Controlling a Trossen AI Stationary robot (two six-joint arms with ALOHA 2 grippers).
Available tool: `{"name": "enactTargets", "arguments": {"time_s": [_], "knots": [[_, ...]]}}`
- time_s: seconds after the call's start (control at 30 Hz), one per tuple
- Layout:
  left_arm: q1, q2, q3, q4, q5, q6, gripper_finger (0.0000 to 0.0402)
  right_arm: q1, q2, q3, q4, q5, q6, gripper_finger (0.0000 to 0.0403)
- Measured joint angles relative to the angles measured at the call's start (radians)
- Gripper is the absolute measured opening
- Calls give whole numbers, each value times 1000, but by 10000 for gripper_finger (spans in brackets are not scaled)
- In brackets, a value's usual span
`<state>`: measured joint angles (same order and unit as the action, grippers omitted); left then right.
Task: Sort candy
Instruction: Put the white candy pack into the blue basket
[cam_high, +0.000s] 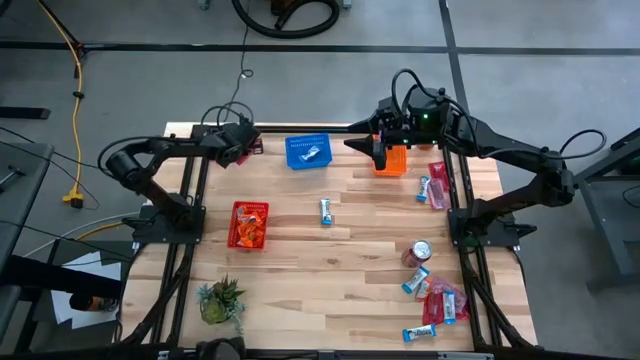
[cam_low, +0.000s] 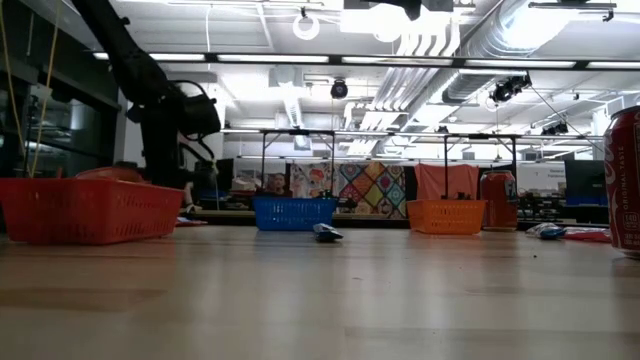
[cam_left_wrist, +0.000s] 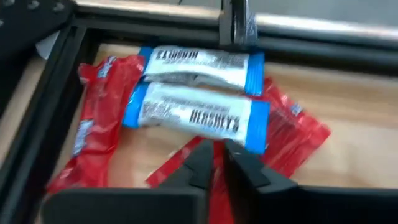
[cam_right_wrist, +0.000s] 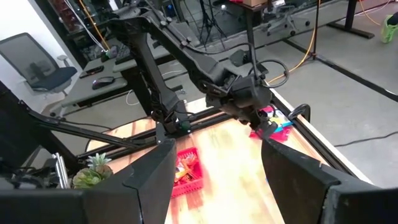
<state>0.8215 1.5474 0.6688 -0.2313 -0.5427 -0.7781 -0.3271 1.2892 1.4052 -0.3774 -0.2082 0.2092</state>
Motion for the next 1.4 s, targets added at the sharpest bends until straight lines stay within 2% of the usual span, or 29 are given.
{"name": "enactTargets", "arguments": {"time_s": [0.27,0.5,0.67,0.87,1.1,1.3,1.4], "knots": [[0,44,-8,83,-116,-47,1,0,0,0,0,0,1,232],[-27,137,31,22,-187,-16,0,0,0,0,0,0,3,232],[-53,214,86,-28,-187,22,0,0,0,0,0,0,3,232],[-95,224,106,-57,-58,20,0,0,0,0,-20,0,0,232],[-207,184,104,-141,81,21,0,0,0,0,-53,0,0,232],[-359,142,102,-159,198,-82,0,0,0,0,-52,1,-8,232],[-425,107,101,-160,224,-149,0,0,0,0,-52,1,-9,232]]}}
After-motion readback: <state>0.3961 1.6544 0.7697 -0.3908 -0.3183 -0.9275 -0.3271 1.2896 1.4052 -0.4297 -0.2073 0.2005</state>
